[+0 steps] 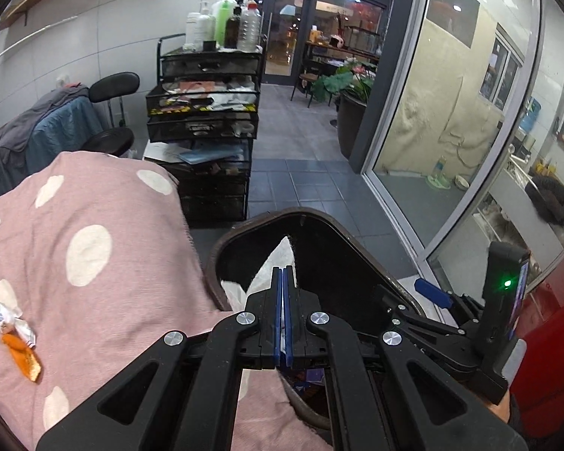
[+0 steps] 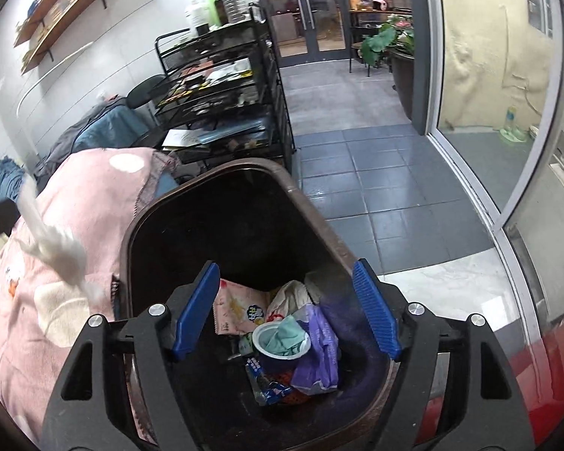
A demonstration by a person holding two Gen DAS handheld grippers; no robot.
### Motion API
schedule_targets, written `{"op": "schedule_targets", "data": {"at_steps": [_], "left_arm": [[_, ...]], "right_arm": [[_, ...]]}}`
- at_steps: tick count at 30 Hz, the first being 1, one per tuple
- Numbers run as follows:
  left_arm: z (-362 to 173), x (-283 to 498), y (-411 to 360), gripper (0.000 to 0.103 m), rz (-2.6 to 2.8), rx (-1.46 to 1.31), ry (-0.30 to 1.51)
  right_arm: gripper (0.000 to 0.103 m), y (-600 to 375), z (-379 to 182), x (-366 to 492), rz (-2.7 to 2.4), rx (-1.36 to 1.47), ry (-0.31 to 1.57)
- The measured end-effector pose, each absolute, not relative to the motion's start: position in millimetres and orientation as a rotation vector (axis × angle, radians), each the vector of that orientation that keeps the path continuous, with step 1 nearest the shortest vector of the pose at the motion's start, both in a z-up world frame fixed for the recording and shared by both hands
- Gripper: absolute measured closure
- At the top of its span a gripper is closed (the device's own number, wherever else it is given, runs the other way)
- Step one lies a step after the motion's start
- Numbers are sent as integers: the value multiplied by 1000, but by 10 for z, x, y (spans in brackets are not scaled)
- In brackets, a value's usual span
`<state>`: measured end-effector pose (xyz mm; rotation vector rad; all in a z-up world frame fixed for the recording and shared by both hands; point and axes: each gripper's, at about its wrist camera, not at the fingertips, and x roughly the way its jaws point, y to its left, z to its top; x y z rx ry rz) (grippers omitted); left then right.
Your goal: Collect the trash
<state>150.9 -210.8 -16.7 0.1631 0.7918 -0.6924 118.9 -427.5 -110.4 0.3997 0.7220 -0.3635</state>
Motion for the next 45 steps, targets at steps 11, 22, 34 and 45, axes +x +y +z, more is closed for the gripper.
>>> {"op": "schedule_targets", "data": {"at_steps": [11, 22, 34, 45], "left_arm": [[-492, 1464, -2469, 90, -722, 278, 868], [-539, 1293, -2454, 12, -699, 335, 800], [-392, 1049, -2247, 5, -658, 391, 664], [-263, 1006, -1671, 5, -571, 292, 643]], "right_arm": [[21, -4458, -1062, 1144, -414, 431, 698], [12, -4691, -1144, 1089, -521, 471, 699], [10, -4540, -1180, 1123, -458, 455, 687], [10, -3998, -1010, 1275, -290, 409, 645]]}}
